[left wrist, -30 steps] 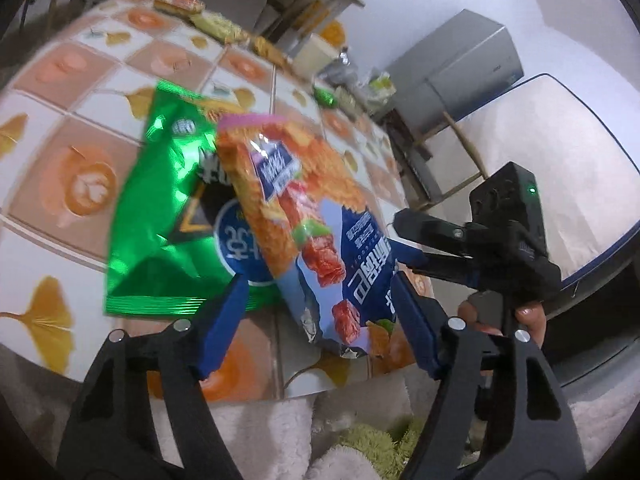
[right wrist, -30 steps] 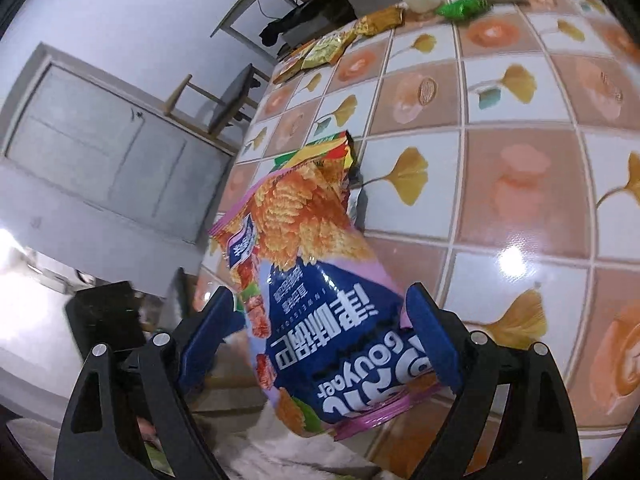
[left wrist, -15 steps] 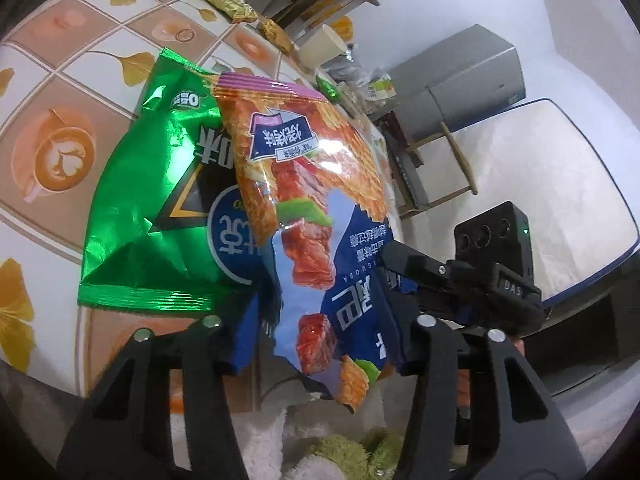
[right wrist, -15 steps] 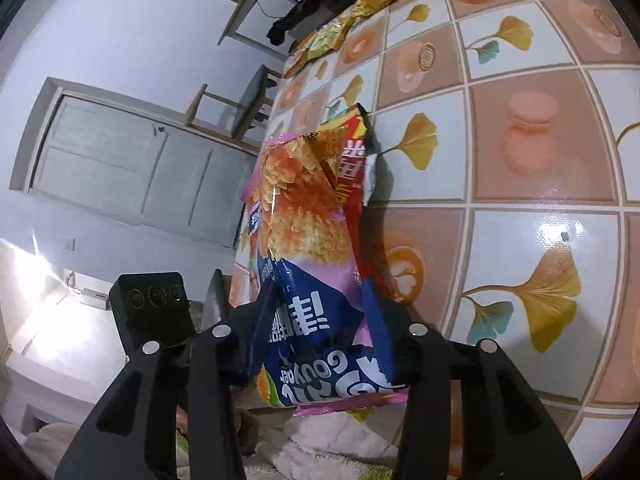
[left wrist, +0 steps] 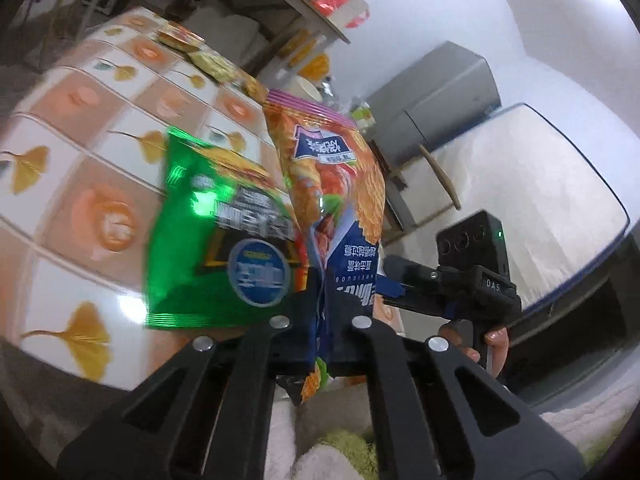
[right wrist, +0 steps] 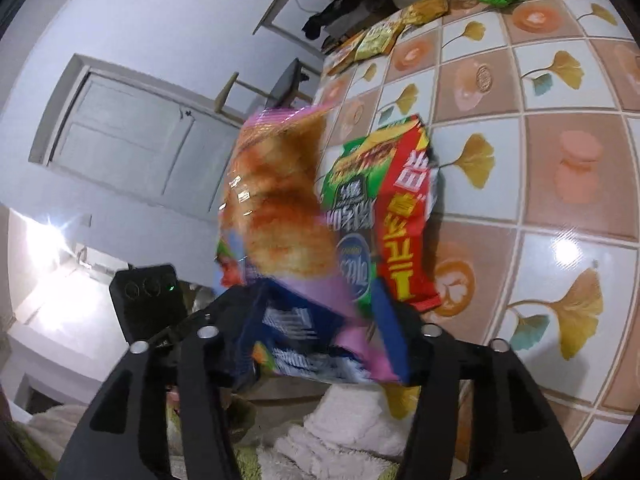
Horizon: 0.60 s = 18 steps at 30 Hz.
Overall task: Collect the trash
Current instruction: 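Grasp the pink-and-blue chip bag with the left tool and lift it, then grasp the red-and-green snack bag with the right tool while the left tool holds its bag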
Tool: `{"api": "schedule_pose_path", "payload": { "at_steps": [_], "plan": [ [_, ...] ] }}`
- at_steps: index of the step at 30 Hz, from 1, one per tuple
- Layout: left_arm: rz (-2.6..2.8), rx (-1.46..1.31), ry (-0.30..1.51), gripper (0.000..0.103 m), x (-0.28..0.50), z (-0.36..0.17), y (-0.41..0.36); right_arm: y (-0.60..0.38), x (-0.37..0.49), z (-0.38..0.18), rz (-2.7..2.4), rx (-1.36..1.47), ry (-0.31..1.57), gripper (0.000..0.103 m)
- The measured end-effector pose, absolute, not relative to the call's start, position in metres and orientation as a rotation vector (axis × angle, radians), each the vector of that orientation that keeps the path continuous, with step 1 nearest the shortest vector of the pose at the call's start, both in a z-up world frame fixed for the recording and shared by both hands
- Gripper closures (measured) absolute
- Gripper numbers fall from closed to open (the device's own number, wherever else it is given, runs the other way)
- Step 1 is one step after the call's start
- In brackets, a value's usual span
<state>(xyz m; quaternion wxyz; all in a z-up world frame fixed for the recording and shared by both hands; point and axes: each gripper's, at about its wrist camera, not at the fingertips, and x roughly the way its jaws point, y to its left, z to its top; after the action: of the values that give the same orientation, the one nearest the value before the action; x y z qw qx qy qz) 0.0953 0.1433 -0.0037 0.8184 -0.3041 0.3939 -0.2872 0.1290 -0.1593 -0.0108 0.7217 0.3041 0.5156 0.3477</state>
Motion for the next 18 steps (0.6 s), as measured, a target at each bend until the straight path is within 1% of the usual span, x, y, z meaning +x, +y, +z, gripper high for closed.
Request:
{"api": "schedule_pose_path", "payload": {
  "at_steps": [5, 9, 11, 13, 18],
  "plan": [
    [-0.443, -0.582, 0.883, 0.102, 0.095, -0.009, 0.172, -0.173, 0.140, -0.021, 0.707, 0.722, 1.157, 0.046],
    [-0.331, -0.501, 0.944, 0.102, 0.101, -0.024, 0.178, -0.172, 0.151, -0.033, 0.645, 0.728, 1.197, 0.045],
    [-0.292, -0.457, 0.977, 0.102, 0.107, -0.034, 0.174, -0.171, 0.154, -0.038, 0.614, 0.723, 1.217, 0.043],
    [-0.269, -0.406, 0.999, 0.102, 0.111, -0.042, 0.170, -0.169, 0.157, -0.044, 0.613, 0.723, 1.231, 0.039],
    [-0.277, -0.391, 1.002, 0.102, 0.110, -0.045, 0.171, -0.160, 0.170, -0.061, 0.612, 0.735, 1.271, 0.038]
  ]
}}
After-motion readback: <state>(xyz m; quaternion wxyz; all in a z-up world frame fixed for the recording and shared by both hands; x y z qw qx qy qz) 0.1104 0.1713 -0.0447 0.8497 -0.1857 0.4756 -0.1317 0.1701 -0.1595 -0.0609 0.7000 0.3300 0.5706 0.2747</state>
